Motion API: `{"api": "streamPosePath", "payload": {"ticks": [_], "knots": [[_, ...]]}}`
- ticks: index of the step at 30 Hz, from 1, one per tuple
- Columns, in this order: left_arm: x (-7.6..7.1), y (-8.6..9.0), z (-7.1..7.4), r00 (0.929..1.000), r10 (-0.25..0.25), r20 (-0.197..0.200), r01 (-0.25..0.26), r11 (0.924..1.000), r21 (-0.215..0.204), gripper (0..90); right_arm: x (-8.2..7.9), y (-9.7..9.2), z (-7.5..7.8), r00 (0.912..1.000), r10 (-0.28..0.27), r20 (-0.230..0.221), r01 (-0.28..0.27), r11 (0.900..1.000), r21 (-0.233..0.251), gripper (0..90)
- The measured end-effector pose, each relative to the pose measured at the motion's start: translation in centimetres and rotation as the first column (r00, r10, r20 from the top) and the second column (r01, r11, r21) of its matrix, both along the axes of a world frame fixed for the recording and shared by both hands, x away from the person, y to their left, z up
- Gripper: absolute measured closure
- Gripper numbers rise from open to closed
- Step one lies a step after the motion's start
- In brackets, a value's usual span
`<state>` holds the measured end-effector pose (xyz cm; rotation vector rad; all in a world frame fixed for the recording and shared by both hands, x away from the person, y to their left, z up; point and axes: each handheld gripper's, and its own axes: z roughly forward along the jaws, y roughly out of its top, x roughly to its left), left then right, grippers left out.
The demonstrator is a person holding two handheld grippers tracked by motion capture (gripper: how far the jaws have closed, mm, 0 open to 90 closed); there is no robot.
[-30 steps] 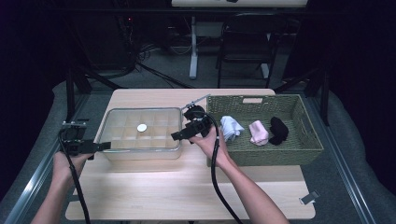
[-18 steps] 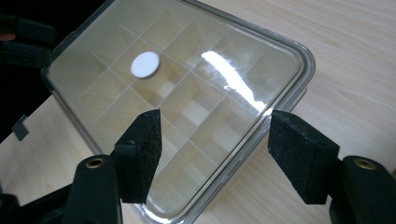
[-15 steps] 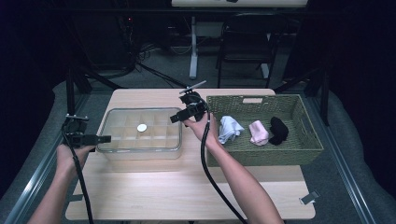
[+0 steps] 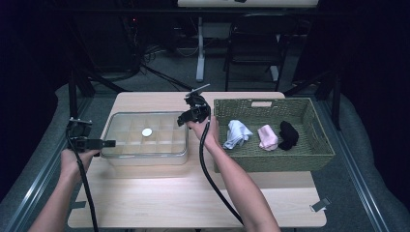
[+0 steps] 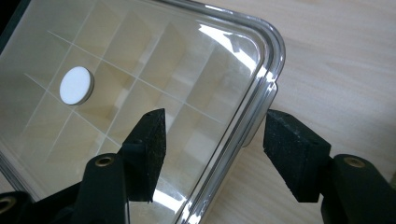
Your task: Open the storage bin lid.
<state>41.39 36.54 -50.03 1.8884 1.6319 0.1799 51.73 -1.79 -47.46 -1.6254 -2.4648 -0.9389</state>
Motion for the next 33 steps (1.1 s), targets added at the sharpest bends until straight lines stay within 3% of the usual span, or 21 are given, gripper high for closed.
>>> {"api": "streamPosePath", "payload": {"ticks": [5, 15, 23, 28, 33], "knots": [[0.1, 0.2, -0.1, 0.9999, -0.008, -0.010, 0.008, 0.9999, -0.008, 24.7, 0.4, 0.1, -0.5, 1.0000, 0.006, -0.008, -0.006, 0.9999, -0.009, 41.3], [0.4, -0.2, -0.1, 0.9998, -0.013, -0.015, 0.013, 0.9998, -0.015, 26.6, 0.9, 0.0, -1.1, 0.9984, -0.033, -0.045, 0.033, 0.9995, -0.001, 44.8], [0.5, 0.0, -0.3, 0.9998, -0.013, -0.013, 0.012, 0.9984, -0.055, 31.2, 1.3, 0.5, -1.8, 0.9964, -0.041, -0.075, 0.040, 0.9991, -0.011, 46.4], [0.3, 0.7, -0.5, 0.9996, -0.016, -0.023, 0.014, 0.9942, -0.106, 37.0, 1.4, 0.3, -2.0, 0.9946, -0.059, -0.086, 0.061, 0.9980, 0.018, 48.7], [0.2, 1.0, -0.5, 0.9992, -0.017, -0.037, 0.012, 0.9928, -0.119, 38.9, 1.4, 0.2, -2.1, 0.9935, -0.069, -0.090, 0.072, 0.9969, 0.030, 50.0]]}}
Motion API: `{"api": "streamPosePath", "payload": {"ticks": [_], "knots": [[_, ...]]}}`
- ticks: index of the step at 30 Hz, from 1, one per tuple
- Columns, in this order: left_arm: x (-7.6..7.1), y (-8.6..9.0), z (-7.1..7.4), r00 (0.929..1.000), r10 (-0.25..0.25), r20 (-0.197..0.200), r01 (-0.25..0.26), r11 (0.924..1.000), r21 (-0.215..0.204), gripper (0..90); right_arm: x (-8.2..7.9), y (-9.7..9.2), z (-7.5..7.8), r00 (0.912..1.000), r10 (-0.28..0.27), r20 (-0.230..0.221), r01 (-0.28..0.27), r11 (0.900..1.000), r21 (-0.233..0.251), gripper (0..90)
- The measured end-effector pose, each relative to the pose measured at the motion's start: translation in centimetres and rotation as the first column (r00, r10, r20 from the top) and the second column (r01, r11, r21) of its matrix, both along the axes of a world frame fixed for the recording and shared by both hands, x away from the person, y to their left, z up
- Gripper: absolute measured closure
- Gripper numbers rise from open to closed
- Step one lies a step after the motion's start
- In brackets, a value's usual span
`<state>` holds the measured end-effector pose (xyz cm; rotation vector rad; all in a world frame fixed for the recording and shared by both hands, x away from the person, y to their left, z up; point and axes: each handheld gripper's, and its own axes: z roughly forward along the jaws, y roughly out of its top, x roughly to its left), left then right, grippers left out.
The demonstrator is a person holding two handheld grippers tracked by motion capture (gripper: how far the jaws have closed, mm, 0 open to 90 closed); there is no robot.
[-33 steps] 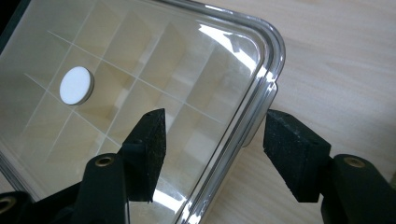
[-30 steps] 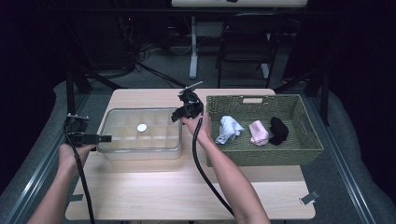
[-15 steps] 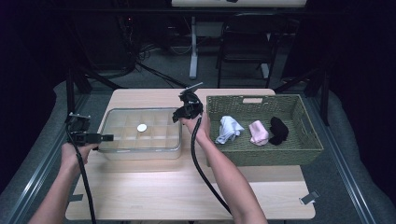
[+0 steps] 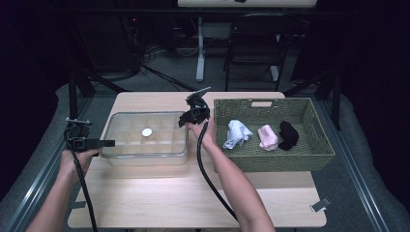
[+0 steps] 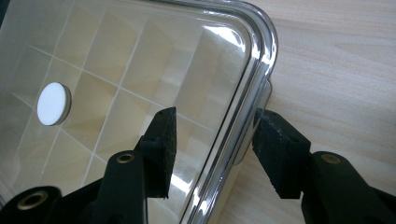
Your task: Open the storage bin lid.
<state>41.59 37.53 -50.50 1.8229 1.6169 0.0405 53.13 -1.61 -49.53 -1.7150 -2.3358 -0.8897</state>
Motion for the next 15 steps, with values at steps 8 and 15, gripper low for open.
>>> {"api": "streamPosePath", "payload": {"ticks": [8, 15], "knots": [[-0.04, -0.30, 0.26, 0.9990, 0.023, -0.038, -0.023, 0.9997, 0.000, 39.1, 0.09, -0.18, -0.13, 0.9997, -0.016, -0.015, 0.017, 0.9997, 0.020, 51.5], [-0.05, -0.41, 0.34, 0.9983, 0.042, -0.041, -0.042, 0.9991, 0.005, 39.9, -0.03, -0.45, -0.17, 0.9993, -0.028, -0.023, 0.029, 0.9989, 0.038, 53.7]]}}
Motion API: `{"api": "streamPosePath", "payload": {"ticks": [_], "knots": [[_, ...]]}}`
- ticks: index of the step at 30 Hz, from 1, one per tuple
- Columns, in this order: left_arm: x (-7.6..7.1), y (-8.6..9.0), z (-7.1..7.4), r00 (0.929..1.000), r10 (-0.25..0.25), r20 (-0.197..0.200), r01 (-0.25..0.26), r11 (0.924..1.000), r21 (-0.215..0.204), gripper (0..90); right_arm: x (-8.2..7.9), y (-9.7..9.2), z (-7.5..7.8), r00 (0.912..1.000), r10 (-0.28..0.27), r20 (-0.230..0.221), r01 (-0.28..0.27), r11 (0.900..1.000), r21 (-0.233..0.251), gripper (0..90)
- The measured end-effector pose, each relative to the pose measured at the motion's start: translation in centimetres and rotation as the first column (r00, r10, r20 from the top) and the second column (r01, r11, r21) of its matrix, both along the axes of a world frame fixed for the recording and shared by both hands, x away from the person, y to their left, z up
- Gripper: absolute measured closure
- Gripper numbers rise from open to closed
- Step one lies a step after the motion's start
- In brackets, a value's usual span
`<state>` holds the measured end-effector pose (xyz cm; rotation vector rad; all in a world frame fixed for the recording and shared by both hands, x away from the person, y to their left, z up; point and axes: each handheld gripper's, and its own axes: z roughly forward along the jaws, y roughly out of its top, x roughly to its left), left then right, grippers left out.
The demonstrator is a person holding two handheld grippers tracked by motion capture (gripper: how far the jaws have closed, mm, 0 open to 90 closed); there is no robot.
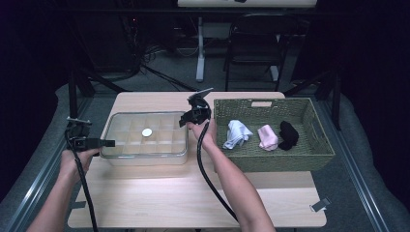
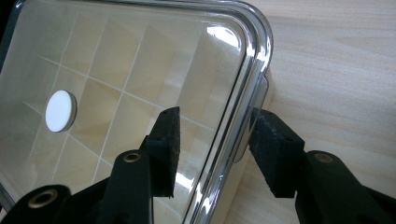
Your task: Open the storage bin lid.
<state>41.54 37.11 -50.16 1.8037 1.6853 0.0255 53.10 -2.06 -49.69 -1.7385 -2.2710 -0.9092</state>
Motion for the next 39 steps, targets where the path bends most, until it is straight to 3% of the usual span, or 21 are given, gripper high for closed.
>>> {"api": "streamPosePath", "payload": {"ticks": [12, 13, 21, 39], "knots": [[-0.3, 0.1, -0.1, 1.0000, -0.002, 0.001, 0.002, 0.9998, -0.022, 42.1, -0.1, -0.1, 0.4, 1.0000, -0.001, 0.006, 0.001, 1.0000, -0.001, 55.3], [-0.4, 0.2, -0.1, 1.0000, -0.003, 0.001, 0.003, 0.9998, -0.022, 42.2, -0.2, 0.0, 0.4, 0.9997, -0.019, 0.015, 0.019, 0.9997, 0.015, 55.5], [-0.4, 0.3, -0.1, 0.9998, 0.010, 0.018, -0.009, 0.9996, -0.027, 42.7, -0.2, -0.3, 0.7, 0.9999, 0.009, 0.007, -0.009, 0.9997, 0.023, 55.6], [-1.7, 0.8, 1.7, 0.9953, 0.051, 0.082, -0.049, 0.9985, -0.025, 48.4, -1.5, -1.1, 2.4, 0.9949, 0.014, 0.100, -0.027, 0.9918, 0.125, 63.3]]}}
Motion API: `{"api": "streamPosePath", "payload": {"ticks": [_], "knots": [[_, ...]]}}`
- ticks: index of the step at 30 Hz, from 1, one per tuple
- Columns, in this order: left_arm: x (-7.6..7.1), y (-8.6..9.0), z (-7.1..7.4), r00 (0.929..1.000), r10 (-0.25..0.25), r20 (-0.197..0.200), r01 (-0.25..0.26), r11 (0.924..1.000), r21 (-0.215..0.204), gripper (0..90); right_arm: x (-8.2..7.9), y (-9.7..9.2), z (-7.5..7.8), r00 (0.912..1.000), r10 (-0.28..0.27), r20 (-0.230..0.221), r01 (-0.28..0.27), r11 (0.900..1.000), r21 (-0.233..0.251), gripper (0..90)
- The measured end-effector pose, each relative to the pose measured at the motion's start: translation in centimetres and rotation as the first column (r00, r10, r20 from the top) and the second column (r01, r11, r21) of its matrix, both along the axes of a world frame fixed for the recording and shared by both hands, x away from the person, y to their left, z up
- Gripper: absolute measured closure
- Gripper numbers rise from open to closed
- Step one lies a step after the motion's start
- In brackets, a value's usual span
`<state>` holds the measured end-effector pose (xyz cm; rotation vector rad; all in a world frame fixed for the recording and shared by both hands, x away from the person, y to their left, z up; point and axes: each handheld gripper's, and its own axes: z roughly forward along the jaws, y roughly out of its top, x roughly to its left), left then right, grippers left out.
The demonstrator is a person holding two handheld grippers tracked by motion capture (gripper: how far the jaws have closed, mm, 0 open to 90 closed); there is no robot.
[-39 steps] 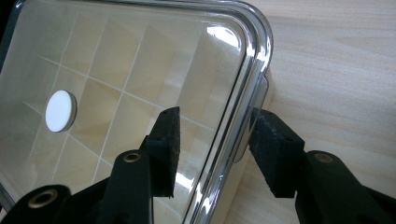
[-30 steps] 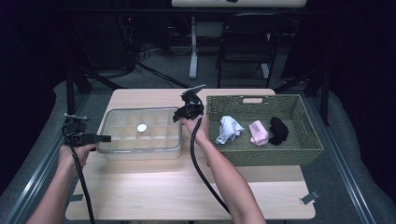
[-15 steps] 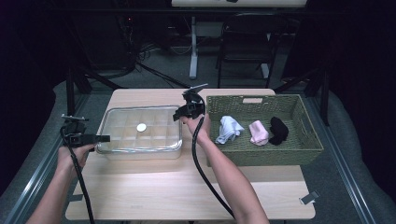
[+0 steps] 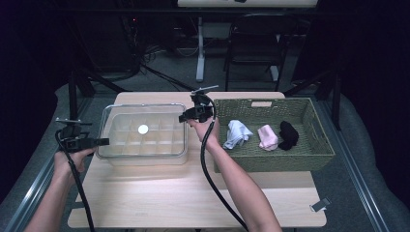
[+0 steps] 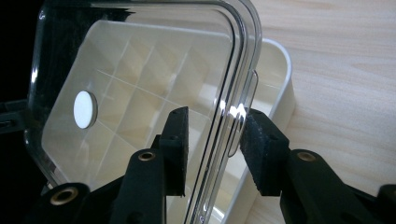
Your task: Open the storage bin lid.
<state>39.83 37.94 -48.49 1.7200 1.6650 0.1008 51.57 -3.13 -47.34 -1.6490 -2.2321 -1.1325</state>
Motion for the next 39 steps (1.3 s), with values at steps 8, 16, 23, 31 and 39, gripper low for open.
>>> {"api": "streamPosePath", "payload": {"ticks": [8, 16, 23, 31, 39], "knots": [[-1.2, 0.0, 1.5, 0.9975, 0.018, 0.069, -0.016, 0.9997, -0.020, 58.0, -1.0, -1.0, 0.8, 0.9987, 0.007, 0.050, -0.008, 0.9995, 0.031, 66.7], [-1.9, 0.2, 2.5, 0.9943, 0.004, 0.106, 0.000, 0.9994, -0.036, 61.6, -2.1, -1.9, 1.6, 0.9959, 0.002, 0.090, -0.009, 0.9973, 0.073, 71.1], [-2.8, 0.0, 3.2, 0.9896, 0.000, 0.144, 0.007, 0.9989, -0.047, 61.9, -3.2, -2.7, 2.4, 0.9926, 0.008, 0.121, -0.021, 0.9941, 0.106, 72.1], [-4.0, -0.2, 3.8, 0.9846, -0.018, 0.174, 0.029, 0.9977, -0.062, 62.4, -5.1, -3.6, 4.1, 0.9844, 0.027, 0.174, -0.046, 0.9932, 0.107, 72.9], [-5.2, -0.5, 3.5, 0.9833, -0.034, 0.179, 0.048, 0.9962, -0.073, 62.5, -6.7, -4.1, 4.6, 0.9784, 0.053, 0.200, -0.072, 0.9938, 0.085, 73.4]]}}
